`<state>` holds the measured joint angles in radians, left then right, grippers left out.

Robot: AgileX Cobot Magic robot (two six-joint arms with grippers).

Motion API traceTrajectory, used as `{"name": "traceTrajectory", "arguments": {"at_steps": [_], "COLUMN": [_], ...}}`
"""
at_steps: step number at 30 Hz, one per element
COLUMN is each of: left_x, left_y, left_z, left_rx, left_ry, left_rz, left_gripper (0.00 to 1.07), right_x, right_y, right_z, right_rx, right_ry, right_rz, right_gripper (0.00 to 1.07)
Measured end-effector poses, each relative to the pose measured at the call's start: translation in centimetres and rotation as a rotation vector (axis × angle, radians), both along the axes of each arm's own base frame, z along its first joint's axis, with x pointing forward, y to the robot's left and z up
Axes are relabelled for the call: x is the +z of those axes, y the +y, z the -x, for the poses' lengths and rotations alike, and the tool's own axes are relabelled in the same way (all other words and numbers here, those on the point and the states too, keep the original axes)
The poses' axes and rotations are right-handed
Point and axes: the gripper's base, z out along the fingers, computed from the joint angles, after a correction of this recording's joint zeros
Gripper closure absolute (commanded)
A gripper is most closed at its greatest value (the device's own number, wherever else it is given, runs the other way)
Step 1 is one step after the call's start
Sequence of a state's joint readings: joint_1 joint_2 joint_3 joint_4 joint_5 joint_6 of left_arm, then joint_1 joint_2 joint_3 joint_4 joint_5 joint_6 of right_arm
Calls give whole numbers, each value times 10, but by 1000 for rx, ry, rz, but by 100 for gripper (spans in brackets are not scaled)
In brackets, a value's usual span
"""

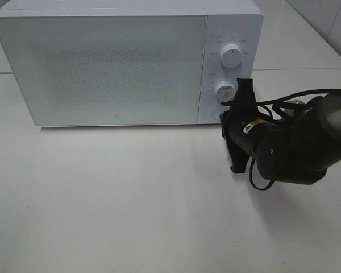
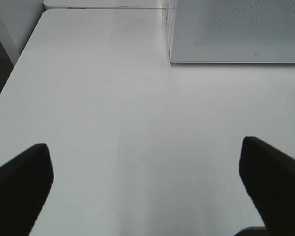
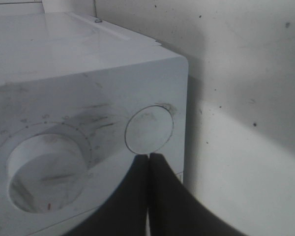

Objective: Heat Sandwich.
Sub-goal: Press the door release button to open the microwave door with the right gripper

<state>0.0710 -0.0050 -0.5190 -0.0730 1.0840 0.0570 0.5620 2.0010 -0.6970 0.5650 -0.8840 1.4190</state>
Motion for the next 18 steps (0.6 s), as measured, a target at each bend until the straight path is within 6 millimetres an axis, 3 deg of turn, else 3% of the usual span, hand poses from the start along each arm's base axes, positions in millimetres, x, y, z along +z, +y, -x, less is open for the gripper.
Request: {"name": "traceTrajectory", "arguments": {"at_steps": [18], "left_x": [0], "left_y": [0], "left_z": [0], "left_rx": [0], "left_ry": [0], "left_rz": [0], "left_gripper": [9], "right_x": [-13], "right_y": [-1], "right_z": [-31], "right_rx": [-30], "right_ry": [1], "right_rz": [-3], "right_gripper": [107]}}
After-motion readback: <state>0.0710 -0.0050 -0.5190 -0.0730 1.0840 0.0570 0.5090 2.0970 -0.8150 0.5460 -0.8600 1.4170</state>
